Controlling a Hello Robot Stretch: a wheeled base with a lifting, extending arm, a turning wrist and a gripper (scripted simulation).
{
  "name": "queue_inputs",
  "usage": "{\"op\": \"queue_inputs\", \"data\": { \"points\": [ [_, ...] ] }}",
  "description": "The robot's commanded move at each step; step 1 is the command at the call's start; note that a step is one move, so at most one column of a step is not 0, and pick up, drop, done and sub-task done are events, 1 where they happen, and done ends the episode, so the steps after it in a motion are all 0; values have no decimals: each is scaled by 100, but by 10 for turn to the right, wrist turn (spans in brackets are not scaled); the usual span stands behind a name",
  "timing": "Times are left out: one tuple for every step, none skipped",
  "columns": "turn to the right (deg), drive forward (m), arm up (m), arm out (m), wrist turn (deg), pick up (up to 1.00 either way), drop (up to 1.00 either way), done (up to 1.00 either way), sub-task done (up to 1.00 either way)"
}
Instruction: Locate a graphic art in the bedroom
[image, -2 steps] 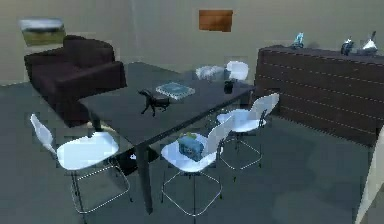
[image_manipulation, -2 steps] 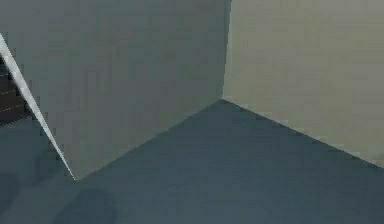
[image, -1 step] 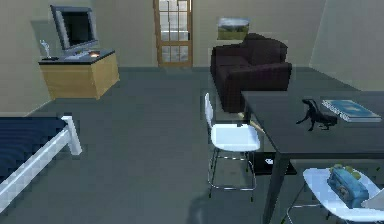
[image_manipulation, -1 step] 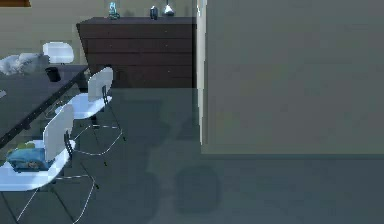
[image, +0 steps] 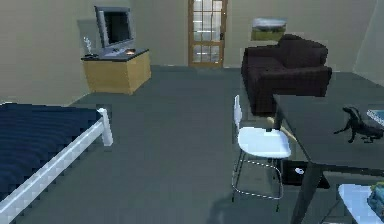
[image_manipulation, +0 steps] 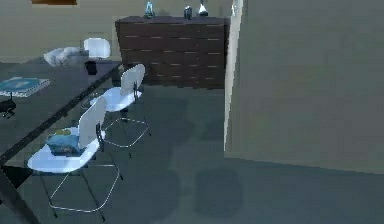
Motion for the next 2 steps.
{"op": "queue_inputs", "data": {
  "points": [
    [0, 30, 0, 0, 0, 0, 0, 0, 0],
    [-300, 0, 0, 0, 0, 0, 0, 0, 0]
  ]
}}
